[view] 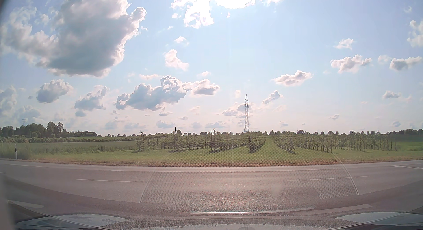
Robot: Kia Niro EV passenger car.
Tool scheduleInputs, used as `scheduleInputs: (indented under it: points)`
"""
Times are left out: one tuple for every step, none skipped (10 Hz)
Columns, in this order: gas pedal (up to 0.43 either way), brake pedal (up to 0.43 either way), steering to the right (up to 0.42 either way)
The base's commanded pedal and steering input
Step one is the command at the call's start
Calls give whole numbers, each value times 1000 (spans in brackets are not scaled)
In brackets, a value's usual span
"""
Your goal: Follow the waypoints while adhering to traffic rules and regulations
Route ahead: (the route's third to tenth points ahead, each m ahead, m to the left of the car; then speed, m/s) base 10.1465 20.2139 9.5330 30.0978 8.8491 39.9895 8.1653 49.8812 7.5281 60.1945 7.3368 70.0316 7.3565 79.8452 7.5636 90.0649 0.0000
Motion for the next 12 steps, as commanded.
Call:
scheduleInputs:
  points:
    - [0,384,0]
    - [0,384,0]
    - [0,378,0]
    - [0,378,0]
    - [0,378,0]
    - [0,378,0]
    - [0,378,0]
    - [0,378,0]
    - [0,378,0]
    - [0,378,0]
    - [0,378,0]
    - [0,384,0]
